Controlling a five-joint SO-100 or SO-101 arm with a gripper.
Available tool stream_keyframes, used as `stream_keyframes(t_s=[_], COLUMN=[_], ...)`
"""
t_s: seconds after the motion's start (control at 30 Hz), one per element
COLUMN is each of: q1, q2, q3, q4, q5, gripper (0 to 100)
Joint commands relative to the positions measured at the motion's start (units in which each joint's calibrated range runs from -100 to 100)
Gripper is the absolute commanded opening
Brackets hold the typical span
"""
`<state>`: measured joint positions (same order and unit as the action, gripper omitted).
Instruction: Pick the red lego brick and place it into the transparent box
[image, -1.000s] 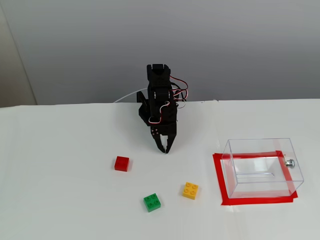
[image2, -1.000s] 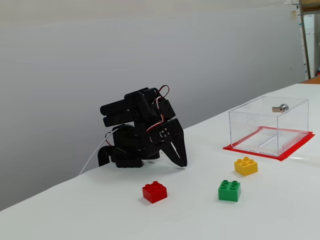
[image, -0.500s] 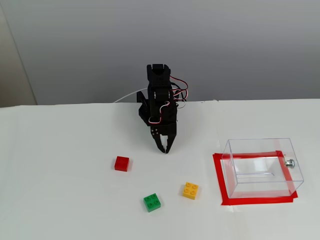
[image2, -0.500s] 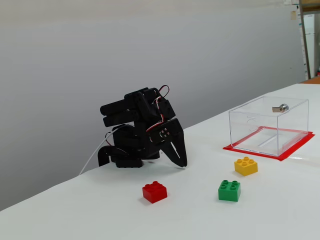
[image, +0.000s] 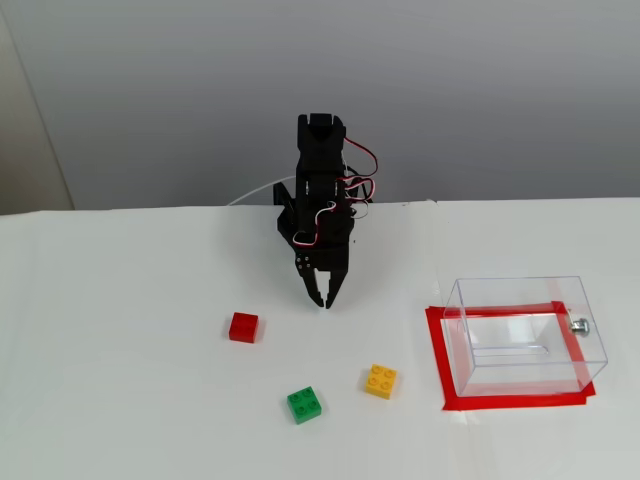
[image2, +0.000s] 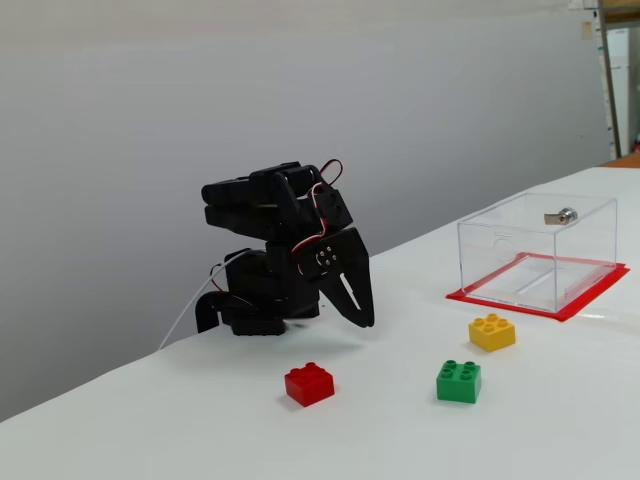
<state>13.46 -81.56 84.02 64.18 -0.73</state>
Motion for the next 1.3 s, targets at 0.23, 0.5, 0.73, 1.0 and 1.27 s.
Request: stream_keyframes(t_s=[0.23,0.5,0.73,1.0,1.27], q1=[10.7,19.0,28.2,34.6,37.4], q2=[12.3,20.7,25.7,30.9,41.8], q3=[-13.0,-20.6,-23.9,-29.0,-38.6], q4=[-2.7,-2.6,-3.2,-3.2,-3.3], q5=[0.3,5.6,6.7,7.6,7.6], gripper=[1,1,1,1,1])
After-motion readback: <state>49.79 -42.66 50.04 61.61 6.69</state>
